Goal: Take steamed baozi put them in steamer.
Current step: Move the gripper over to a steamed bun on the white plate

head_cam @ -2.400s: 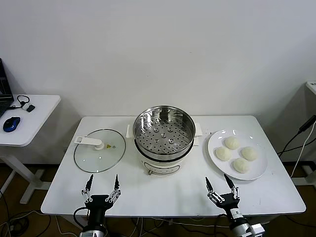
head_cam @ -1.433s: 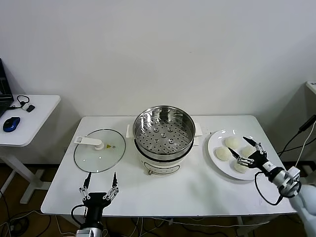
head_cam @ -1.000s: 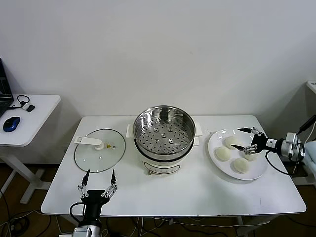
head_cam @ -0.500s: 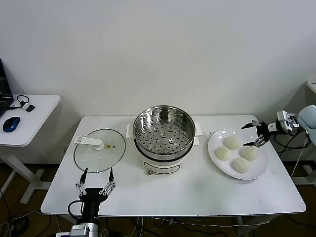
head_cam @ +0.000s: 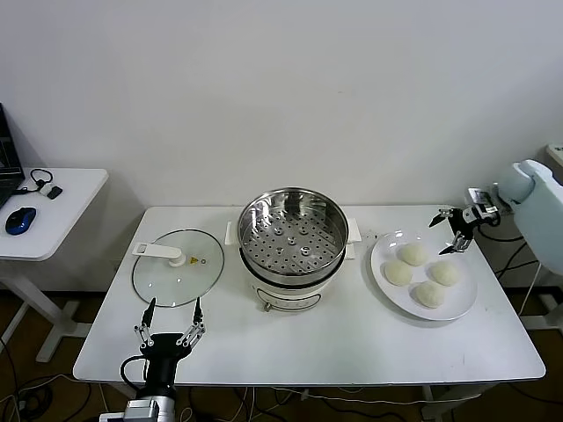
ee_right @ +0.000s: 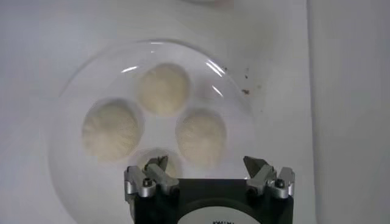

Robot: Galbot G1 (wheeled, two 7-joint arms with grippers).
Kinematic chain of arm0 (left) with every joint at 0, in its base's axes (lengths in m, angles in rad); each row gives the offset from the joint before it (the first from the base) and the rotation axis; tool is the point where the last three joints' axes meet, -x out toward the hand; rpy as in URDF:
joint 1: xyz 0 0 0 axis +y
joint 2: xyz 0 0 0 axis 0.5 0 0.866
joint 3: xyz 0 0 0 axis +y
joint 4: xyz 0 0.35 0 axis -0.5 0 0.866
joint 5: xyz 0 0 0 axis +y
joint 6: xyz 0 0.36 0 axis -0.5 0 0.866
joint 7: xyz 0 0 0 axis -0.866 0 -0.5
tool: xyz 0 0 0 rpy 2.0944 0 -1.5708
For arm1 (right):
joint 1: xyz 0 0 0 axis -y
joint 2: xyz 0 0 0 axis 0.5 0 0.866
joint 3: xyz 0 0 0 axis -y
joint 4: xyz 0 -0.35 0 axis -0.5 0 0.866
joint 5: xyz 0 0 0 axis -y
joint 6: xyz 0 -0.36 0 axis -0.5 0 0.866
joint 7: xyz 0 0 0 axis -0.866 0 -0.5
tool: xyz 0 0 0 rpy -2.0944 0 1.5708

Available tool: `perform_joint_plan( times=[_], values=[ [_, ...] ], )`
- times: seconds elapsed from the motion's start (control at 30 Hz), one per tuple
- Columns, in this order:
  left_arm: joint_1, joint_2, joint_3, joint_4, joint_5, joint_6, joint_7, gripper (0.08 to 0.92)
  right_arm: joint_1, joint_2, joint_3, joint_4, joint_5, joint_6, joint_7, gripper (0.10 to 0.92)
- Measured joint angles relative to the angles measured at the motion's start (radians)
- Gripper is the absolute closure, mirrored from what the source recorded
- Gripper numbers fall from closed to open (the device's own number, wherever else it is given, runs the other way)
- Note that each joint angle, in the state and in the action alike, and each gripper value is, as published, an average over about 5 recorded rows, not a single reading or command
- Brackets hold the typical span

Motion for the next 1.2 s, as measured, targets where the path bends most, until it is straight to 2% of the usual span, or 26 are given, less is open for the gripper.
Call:
perform_joint_plan(
  times=[0.4, 1.2],
  values=[
    [0.0, 0.0, 0.0, -0.003, 0.0, 0.001, 0.0, 0.177, -0.043, 0.091, 0.11, -0.076, -0.139, -0.005, 0.032, 0.203],
    [0.004, 0.001, 0.002, 0.006, -0.006, -0.005, 0.001, 0.177, -0.082, 0.155, 0.259, -0.149, -0.315, -0.014, 0.087, 0.203]
  ],
)
